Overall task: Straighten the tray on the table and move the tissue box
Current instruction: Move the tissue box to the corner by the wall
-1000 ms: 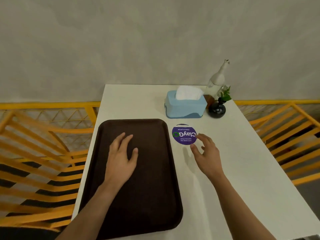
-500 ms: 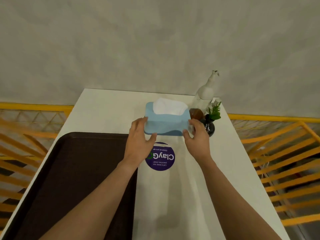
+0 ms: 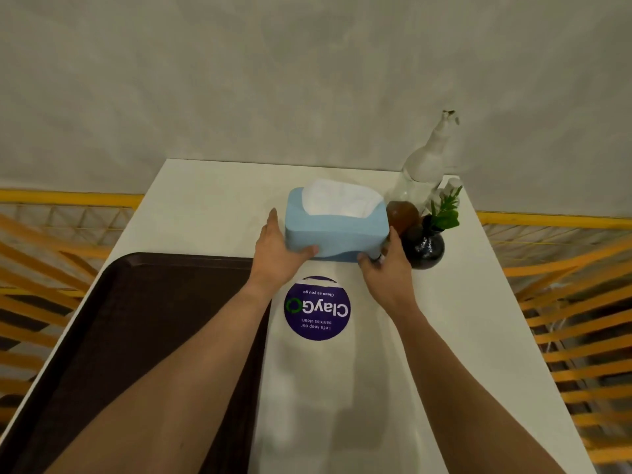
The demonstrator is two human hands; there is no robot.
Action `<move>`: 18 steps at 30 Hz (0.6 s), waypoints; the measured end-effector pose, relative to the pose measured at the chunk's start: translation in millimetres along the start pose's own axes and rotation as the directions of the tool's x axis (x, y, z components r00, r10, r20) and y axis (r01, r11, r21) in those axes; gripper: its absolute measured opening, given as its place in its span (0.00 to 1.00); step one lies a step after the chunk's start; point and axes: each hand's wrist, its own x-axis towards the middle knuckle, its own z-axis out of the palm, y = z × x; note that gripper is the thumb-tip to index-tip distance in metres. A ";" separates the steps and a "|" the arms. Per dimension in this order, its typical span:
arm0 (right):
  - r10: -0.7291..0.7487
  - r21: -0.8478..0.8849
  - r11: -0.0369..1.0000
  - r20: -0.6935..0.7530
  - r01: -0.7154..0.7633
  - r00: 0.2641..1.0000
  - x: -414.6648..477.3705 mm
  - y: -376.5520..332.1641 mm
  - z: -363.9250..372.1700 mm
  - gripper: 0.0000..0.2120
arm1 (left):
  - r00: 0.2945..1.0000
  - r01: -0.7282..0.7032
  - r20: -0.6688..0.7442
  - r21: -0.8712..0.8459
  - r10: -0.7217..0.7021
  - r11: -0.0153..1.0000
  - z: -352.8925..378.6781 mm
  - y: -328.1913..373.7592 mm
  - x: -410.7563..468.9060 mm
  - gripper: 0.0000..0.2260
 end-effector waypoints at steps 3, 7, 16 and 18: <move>0.014 -0.025 1.000 0.027 -0.014 1.000 -0.1 2.5 2.0 0.33 | 0.999 0.036 0.034 -0.047 -0.034 0.998 1.3 -0.6 3.5 0.52; 0.036 -0.079 0.996 -0.007 -0.037 0.999 3.5 1.4 3.7 0.30 | 0.999 0.016 0.050 -0.097 -0.011 0.995 3.9 -3.3 1.1 0.35; 0.039 -0.107 0.993 -0.058 -0.045 0.998 -7.6 -25.1 9.1 0.28 | 0.994 -0.106 0.004 -0.100 0.107 0.989 -25.8 -1.9 -1.7 0.27; 0.016 -0.128 0.991 -0.082 -0.027 0.997 -10.3 -38.5 17.0 0.27 | 0.991 -0.132 -0.006 -0.107 0.132 0.985 -43.1 -1.4 -0.8 0.26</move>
